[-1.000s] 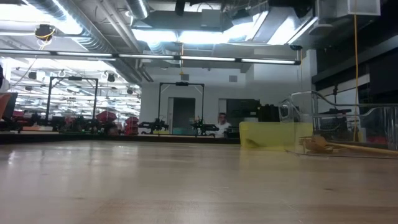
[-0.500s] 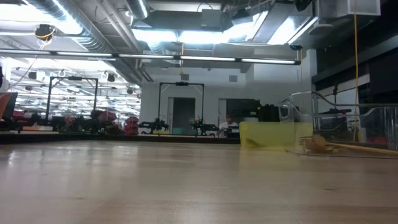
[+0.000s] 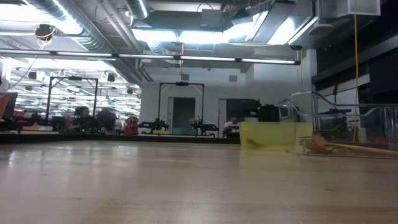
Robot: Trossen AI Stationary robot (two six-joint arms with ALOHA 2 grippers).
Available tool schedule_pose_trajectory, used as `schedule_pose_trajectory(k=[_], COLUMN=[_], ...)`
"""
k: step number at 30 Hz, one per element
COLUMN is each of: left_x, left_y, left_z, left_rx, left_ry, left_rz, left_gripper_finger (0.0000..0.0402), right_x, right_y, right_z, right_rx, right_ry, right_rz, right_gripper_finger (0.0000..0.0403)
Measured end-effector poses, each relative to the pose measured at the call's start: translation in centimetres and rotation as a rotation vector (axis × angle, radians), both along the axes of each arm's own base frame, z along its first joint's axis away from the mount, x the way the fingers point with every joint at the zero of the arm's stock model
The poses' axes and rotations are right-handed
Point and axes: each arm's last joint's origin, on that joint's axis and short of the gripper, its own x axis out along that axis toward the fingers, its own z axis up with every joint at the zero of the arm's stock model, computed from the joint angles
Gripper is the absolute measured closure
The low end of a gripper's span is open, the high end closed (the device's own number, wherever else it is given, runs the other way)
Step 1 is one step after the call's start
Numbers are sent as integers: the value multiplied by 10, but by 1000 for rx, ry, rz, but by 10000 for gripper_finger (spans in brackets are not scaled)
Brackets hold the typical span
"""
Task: Sort silverware by color (type)
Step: Return to Home Position
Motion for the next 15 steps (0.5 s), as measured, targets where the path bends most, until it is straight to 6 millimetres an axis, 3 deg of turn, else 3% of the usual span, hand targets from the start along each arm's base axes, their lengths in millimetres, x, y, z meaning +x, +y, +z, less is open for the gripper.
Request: schedule_pose_trajectory(k=[8,15], left_x=[-63,-102], left_y=[7,16], left_z=[12,4], left_rx=[-25,-79], left_ry=[-12,53], left_rz=[79,56], left_gripper_finger=[398,398], right_x=[-40,-63], right_y=[-11,-17], right_z=[-5,-13], right_rx=[-13,-29], right_ry=[46,103], right_rz=[0,-2], right_gripper_finger=[295,295])
